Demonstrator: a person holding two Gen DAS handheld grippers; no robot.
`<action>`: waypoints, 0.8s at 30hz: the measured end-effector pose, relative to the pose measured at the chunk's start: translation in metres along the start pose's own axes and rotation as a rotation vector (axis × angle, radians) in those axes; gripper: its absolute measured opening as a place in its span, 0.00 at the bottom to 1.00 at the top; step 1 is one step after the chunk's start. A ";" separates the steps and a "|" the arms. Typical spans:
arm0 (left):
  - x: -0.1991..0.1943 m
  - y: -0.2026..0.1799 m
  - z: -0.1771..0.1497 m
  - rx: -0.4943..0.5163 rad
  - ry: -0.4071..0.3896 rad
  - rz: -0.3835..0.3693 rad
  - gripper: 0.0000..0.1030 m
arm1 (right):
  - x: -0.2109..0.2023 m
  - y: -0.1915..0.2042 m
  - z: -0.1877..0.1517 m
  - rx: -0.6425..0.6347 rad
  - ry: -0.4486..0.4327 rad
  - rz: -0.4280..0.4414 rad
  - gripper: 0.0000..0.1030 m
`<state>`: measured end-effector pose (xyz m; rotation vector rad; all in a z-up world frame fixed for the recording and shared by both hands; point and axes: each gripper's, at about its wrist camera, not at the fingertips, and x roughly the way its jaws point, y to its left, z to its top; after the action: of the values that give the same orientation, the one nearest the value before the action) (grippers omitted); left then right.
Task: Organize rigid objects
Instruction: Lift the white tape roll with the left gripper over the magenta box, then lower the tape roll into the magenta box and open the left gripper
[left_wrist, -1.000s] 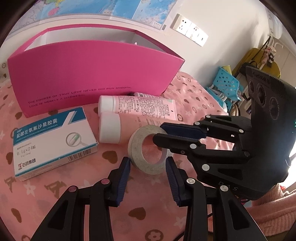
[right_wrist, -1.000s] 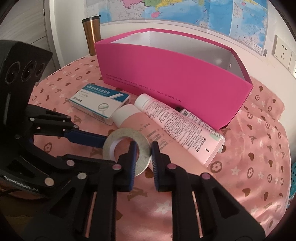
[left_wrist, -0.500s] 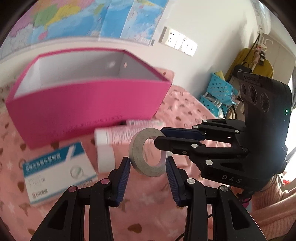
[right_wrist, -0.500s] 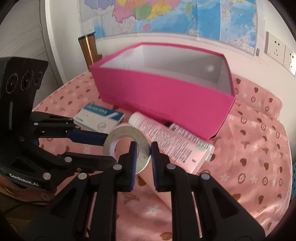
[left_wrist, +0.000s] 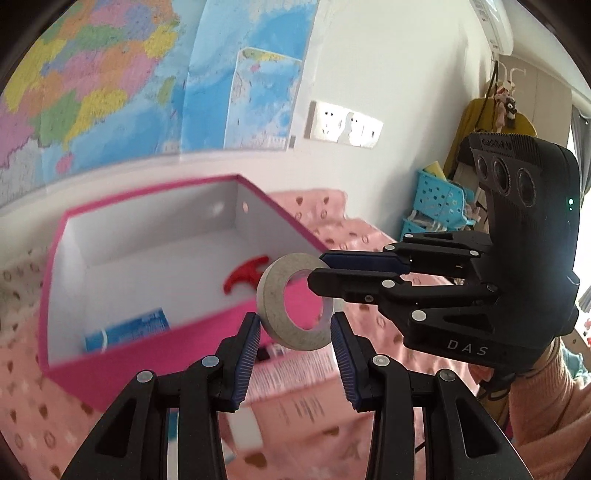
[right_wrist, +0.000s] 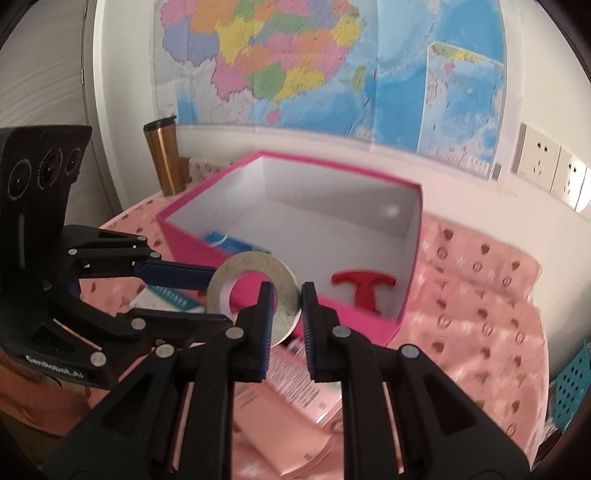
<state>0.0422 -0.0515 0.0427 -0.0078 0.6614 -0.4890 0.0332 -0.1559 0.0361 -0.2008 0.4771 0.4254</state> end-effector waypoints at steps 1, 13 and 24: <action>0.001 0.002 0.004 -0.002 -0.004 0.002 0.38 | 0.001 -0.003 0.005 0.000 -0.004 -0.001 0.16; 0.032 0.041 0.033 -0.070 0.040 -0.002 0.38 | 0.043 -0.031 0.039 0.032 0.033 -0.002 0.16; 0.063 0.060 0.030 -0.116 0.124 0.024 0.38 | 0.093 -0.043 0.036 0.063 0.173 0.006 0.16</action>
<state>0.1283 -0.0304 0.0202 -0.0792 0.8097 -0.4304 0.1415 -0.1516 0.0258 -0.1763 0.6597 0.3999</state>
